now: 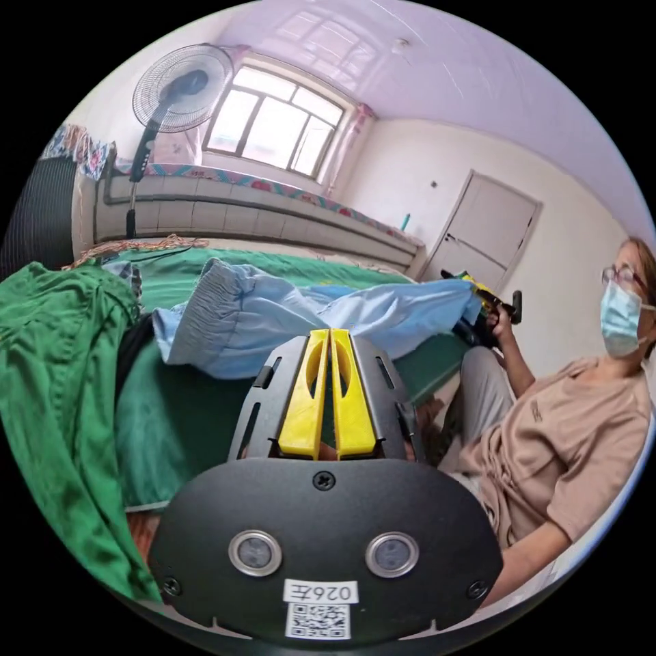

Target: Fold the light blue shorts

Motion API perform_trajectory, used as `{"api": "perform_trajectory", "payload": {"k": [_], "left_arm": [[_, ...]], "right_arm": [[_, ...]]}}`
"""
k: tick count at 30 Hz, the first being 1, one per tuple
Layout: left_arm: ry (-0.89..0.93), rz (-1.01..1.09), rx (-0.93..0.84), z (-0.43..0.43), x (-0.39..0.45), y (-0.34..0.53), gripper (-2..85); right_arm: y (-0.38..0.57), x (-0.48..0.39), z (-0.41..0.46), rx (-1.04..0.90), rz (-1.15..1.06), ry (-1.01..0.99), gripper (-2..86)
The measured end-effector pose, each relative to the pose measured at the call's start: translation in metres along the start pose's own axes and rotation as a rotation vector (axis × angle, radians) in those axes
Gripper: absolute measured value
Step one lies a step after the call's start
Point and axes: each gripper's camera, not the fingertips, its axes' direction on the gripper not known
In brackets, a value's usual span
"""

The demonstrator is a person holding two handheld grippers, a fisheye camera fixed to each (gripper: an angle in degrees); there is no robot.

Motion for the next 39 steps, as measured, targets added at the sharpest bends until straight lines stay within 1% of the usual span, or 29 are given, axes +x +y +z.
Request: {"api": "perform_trajectory", "payload": {"k": [2,4,6,8,9,10,11,13,15,17,19,21,23,24,26,29,31,32,34,36,38,39], "left_arm": [[-0.006,0.016,-0.048,-0.026,0.011,0.04,-0.8],[0.001,-0.008,-0.073,-0.038,0.014,0.071,-0.8],[0.032,-0.043,-0.071,-0.047,0.013,0.099,-0.7],[-0.017,-0.124,0.035,-0.068,0.009,0.136,-0.2],[-0.039,-0.152,0.073,-0.075,0.007,0.144,0.1],[-0.082,-0.205,0.15,-0.089,0.004,0.16,1.2],[-0.123,-0.249,0.211,-0.101,0.001,0.172,2.9],[-0.184,-0.28,0.245,-0.11,-0.001,0.176,5.7],[-0.252,-0.29,0.198,-0.102,-0.003,0.163,8.5],[-0.35,-0.28,0.113,-0.072,-0.009,0.132,12.8],[-0.409,-0.272,0.049,-0.038,-0.022,0.105,15.4],[-0.446,-0.304,-0.042,0.003,-0.046,0.082,16.3],[-0.472,-0.346,-0.186,0.065,-0.083,0.062,17.3],[-0.478,-0.354,-0.224,0.08,-0.091,0.059,17.6],[-0.553,-0.39,-0.358,0.137,-0.12,0.055,20.8],[-0.633,-0.447,-0.474,0.194,-0.152,0.065,23.4],[-0.562,-0.504,-0.552,0.228,-0.174,0.079,22.2],[-0.621,-0.509,-0.572,0.241,-0.177,0.083,19.7],[-0.629,-0.45,-0.597,0.262,-0.172,0.084,15.8],[-0.624,-0.4,-0.598,0.279,-0.167,0.086,11.5],[-0.609,-0.369,-0.555,0.294,-0.16,0.089,6.0],[-0.598,-0.36,-0.538,0.298,-0.158,0.09,5.8]], "right_arm": [[0.027,0.001,-0.055,0.01,-0.023,0.016,-1.4],[0.05,0.009,-0.087,-0.004,-0.009,0.043,-1.3],[0.071,0.019,-0.104,-0.06,0.012,0.07,-1.0],[0.095,0.031,-0.102,-0.205,0.051,0.176,0.7],[0.101,0.034,-0.102,-0.23,0.066,0.228,1.5],[0.112,0.036,-0.105,-0.252,0.087,0.322,3.0],[0.12,0.034,-0.113,-0.237,0.108,0.385,4.3],[0.125,0.025,-0.129,-0.165,0.133,0.433,4.6],[0.121,0.007,-0.137,-0.1,0.122,0.44,4.4],[0.106,-0.028,-0.127,-0.071,0.056,0.437,3.4],[0.094,-0.058,-0.107,-0.083,-0.005,0.426,2.2],[0.084,-0.086,-0.083,-0.108,-0.07,0.393,0.9],[0.077,-0.118,-0.049,-0.15,-0.147,0.381,0.0],[0.076,-0.125,-0.041,-0.159,-0.165,0.385,-0.1],[0.075,-0.148,-0.014,-0.192,-0.229,0.423,-0.5],[0.074,-0.17,0.004,-0.192,-0.286,0.489,-0.9],[0.069,-0.179,0.007,-0.161,-0.306,0.533,-1.1],[0.065,-0.183,0.01,-0.136,-0.318,0.556,-1.1],[0.056,-0.184,0.022,-0.124,-0.339,0.586,-1.1],[0.047,-0.177,0.053,-0.167,-0.373,0.615,-1.1],[0.039,-0.153,0.117,-0.277,-0.399,0.641,-1.0],[0.037,-0.145,0.136,-0.307,-0.401,0.645,-0.8]]}}
